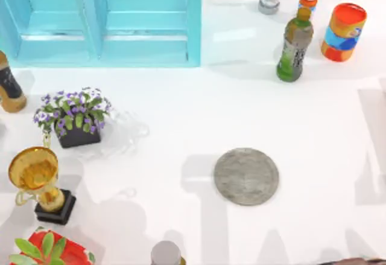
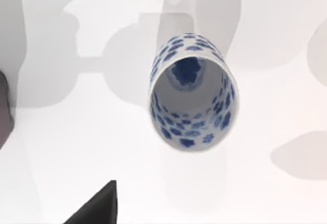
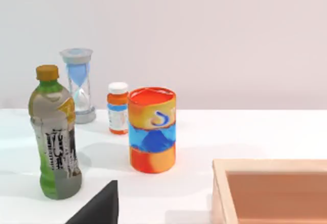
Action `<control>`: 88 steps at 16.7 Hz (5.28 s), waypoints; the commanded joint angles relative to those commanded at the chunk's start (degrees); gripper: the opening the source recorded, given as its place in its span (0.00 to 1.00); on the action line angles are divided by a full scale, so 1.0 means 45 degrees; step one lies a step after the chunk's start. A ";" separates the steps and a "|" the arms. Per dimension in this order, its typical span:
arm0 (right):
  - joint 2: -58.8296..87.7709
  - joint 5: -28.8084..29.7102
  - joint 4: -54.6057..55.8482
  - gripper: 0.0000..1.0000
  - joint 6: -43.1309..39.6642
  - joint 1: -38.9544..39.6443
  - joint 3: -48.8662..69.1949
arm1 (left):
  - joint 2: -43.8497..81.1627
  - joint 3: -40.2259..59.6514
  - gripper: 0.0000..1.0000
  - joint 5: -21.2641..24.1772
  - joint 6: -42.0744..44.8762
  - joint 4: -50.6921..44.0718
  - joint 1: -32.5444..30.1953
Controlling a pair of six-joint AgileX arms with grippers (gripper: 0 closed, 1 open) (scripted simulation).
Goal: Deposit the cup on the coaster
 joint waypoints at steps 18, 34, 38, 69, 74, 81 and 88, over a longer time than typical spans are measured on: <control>0.0000 0.0000 0.0000 1.00 0.0000 0.0000 0.0000 | 0.1511 -0.3551 0.77 0.0017 0.0093 0.5050 0.0102; 0.0000 0.0000 0.0000 1.00 0.0000 0.0000 0.0000 | 0.1511 -0.3551 0.00 0.0017 0.0093 0.5050 0.0102; 0.0000 0.0000 0.0000 1.00 0.0000 0.0000 0.0000 | 0.1485 -0.3555 0.00 0.0019 0.0111 0.5048 0.0083; 0.0000 0.0000 0.0000 1.00 0.0000 0.0000 0.0000 | 0.9465 1.2623 0.00 0.1058 -3.3732 -0.3787 -1.4934; 0.0000 0.0000 0.0000 1.00 0.0000 0.0000 0.0000 | 1.0510 1.4030 0.00 0.0245 -3.6651 -0.3607 -1.6819; 0.0000 0.0000 0.0000 1.00 0.0000 0.0000 0.0000 | 1.0557 1.4072 0.00 0.0187 -3.6826 -0.3550 -1.6922; 0.0000 0.0000 0.0000 1.00 0.0000 0.0000 0.0000 | 1.0398 1.1230 0.00 0.0156 -3.6819 -0.0885 -1.6928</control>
